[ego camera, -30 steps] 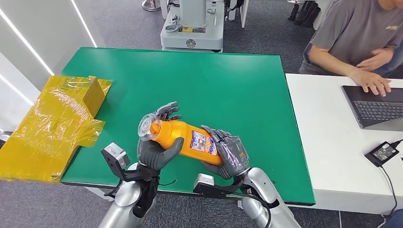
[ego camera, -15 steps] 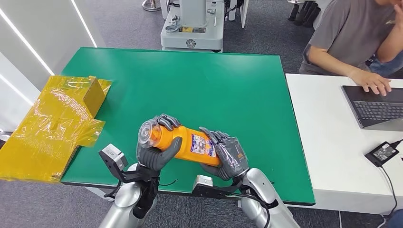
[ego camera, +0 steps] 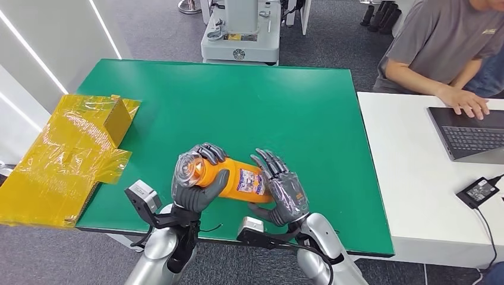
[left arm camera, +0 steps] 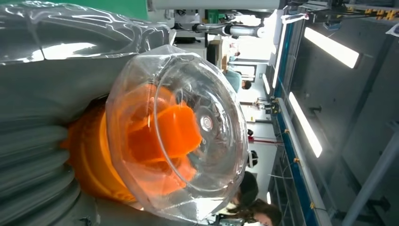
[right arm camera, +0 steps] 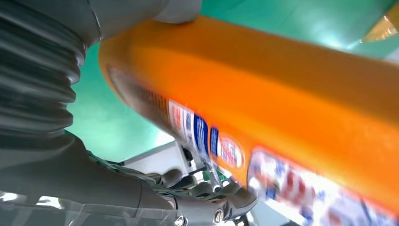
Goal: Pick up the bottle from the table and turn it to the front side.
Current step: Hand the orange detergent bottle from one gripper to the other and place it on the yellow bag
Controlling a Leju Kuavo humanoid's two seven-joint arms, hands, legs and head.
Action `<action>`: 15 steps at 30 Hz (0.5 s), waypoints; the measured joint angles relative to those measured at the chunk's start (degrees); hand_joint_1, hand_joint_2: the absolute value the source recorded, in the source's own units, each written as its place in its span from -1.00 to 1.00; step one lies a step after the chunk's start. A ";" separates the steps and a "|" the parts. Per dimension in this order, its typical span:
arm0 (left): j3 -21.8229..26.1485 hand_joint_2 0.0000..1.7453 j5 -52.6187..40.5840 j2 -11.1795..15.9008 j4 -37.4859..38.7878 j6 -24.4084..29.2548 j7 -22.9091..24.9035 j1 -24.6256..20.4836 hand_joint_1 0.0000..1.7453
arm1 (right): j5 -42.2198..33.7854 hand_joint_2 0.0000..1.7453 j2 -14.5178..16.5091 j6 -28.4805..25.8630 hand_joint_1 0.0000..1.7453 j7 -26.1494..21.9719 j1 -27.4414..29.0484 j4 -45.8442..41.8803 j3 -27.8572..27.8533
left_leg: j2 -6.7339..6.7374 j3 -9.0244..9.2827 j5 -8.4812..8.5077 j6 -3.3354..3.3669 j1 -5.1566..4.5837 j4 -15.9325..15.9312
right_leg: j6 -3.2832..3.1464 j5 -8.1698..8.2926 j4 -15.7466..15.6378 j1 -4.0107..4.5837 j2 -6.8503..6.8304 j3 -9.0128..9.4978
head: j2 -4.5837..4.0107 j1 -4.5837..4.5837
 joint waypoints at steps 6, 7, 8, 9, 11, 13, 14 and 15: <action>0.00 1.00 0.21 -0.01 0.00 0.76 -0.05 -0.34 1.00 | -4.54 0.50 0.45 -0.83 -1.00 -1.13 1.28 -3.18 -0.44 | 0.00 0.00 0.00 0.00 0.00 0.00 | 0.00 0.00 0.00 0.00 0.00 0.00 | 0.00 0.01; 0.00 1.00 0.32 -0.01 0.00 0.91 -0.07 -0.41 1.00 | -5.43 0.00 0.48 -1.06 -1.00 -1.45 1.48 -3.74 -0.46 | 0.00 0.00 0.00 0.00 0.00 0.00 | 0.00 0.00 0.00 0.00 0.00 0.01 | 0.00 0.01; 0.00 1.00 0.41 0.00 0.00 1.06 -0.07 -0.47 1.00 | -6.31 -0.50 0.51 -1.31 -1.00 -1.79 1.68 -4.31 -0.48 | 0.00 0.00 0.00 0.00 0.00 0.00 | 0.00 0.00 0.00 0.00 0.00 0.01 | 0.00 0.01; 0.00 1.00 0.51 0.00 0.00 1.25 -0.08 -0.51 1.00 | -7.25 -1.00 0.55 -1.56 -1.00 -2.16 1.87 -4.89 -0.48 | 0.00 0.00 0.00 0.00 0.00 0.00 | 0.00 0.00 0.00 0.00 0.00 0.00 | 0.00 0.00; 0.00 1.00 0.66 0.01 0.00 1.60 -0.09 -0.54 1.00 | -9.51 -1.00 0.61 -2.09 -1.00 -3.12 2.21 -6.16 -0.48 | 0.00 0.00 0.00 0.00 0.00 0.00 | 0.00 0.00 0.00 0.00 0.00 0.00 | 0.00 0.00; 0.00 1.00 0.74 0.03 0.00 1.97 -0.09 -0.53 1.00 | -12.71 -1.00 0.64 -2.38 -1.00 -4.38 2.54 -7.62 -0.47 | 0.00 0.00 0.00 0.00 0.00 0.00 | 0.00 0.00 0.00 0.00 0.00 0.00 | 0.00 0.00; 0.00 1.00 0.78 0.04 0.00 2.13 -0.09 -0.53 1.00 | -14.45 -1.00 0.64 -2.40 -1.00 -5.01 2.71 -8.43 -0.47 | 0.00 0.00 0.00 0.00 0.00 0.00 | 0.00 0.00 0.00 0.00 0.00 0.00 | 0.00 0.00; 0.00 1.00 0.81 0.05 0.00 2.29 -0.09 -0.53 1.00 | -16.00 -1.00 0.65 -2.41 -1.00 -5.56 2.87 -9.23 -0.47 | 0.00 0.00 0.00 0.00 0.00 0.00 | 0.00 0.00 0.00 0.00 0.00 0.00 | 0.00 0.00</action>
